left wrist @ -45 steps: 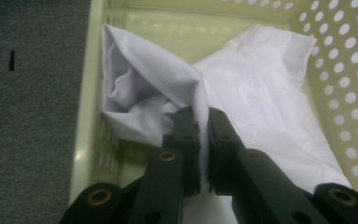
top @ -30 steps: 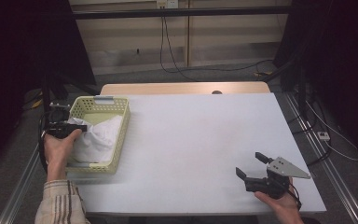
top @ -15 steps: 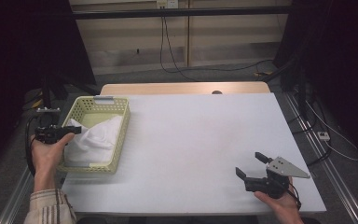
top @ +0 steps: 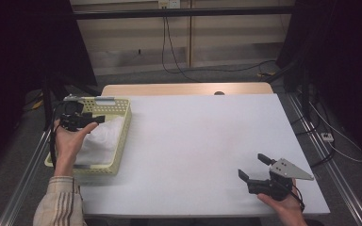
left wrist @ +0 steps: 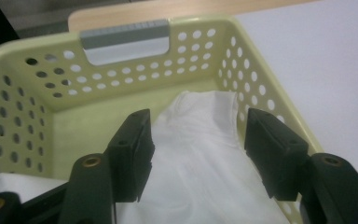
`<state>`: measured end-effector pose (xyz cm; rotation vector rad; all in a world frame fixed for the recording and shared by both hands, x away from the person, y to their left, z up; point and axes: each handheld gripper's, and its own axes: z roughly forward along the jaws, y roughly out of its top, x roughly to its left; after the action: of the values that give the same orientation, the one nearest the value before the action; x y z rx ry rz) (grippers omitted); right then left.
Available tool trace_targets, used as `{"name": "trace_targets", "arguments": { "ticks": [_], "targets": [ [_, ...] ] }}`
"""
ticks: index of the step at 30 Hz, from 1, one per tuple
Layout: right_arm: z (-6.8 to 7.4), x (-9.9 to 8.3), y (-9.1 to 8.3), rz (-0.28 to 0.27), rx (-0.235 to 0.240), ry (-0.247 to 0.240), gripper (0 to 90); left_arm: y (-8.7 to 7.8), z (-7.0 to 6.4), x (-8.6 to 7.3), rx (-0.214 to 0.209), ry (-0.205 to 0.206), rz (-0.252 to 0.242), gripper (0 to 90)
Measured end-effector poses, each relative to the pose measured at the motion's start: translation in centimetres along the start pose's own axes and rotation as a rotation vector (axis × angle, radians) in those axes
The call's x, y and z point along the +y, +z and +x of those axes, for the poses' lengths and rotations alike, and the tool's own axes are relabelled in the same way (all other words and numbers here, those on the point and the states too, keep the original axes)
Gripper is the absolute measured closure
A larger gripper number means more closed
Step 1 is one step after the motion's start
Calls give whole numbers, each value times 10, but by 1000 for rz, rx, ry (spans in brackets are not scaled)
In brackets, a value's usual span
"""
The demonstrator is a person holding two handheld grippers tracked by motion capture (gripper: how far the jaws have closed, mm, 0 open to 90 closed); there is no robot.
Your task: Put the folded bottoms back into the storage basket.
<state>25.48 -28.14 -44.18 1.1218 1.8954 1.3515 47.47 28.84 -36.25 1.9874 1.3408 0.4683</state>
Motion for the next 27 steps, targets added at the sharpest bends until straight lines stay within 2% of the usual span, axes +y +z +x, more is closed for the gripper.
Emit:
{"name": "trace_targets", "arguments": {
  "ticks": [3,5,6,8,10,13,16,21,22,24,26,27],
  "targets": [
    [0,0,0,-1,1,-1,82,14,2,0,8,-26,40,508],
    [0,0,0,-1,1,-1,81,23,5,1,13,-40,95,539],
    [0,0,0,0,0,0,80,28,5,0,18,-51,107,593],
    [0,0,0,1,2,-1,79,36,5,0,23,-37,144,685],
    [0,0,0,1,1,0,79,43,6,-2,13,-53,172,764],
    [0,0,0,1,1,0,79,52,7,-5,30,-56,232,810],
    [0,0,0,6,4,1,78,56,6,-7,59,-17,282,883],
    [0,0,0,7,4,0,77,63,10,-11,77,-31,336,900],
    [0,0,0,7,3,1,77,65,10,-12,81,-56,352,900],
    [0,0,1,7,2,1,77,71,12,-14,70,-65,384,900],
    [-1,0,1,7,1,1,76,74,13,-14,77,-93,374,900],
    [-1,-1,1,7,0,2,76,75,12,-13,81,-78,378,900]
  ]
}}
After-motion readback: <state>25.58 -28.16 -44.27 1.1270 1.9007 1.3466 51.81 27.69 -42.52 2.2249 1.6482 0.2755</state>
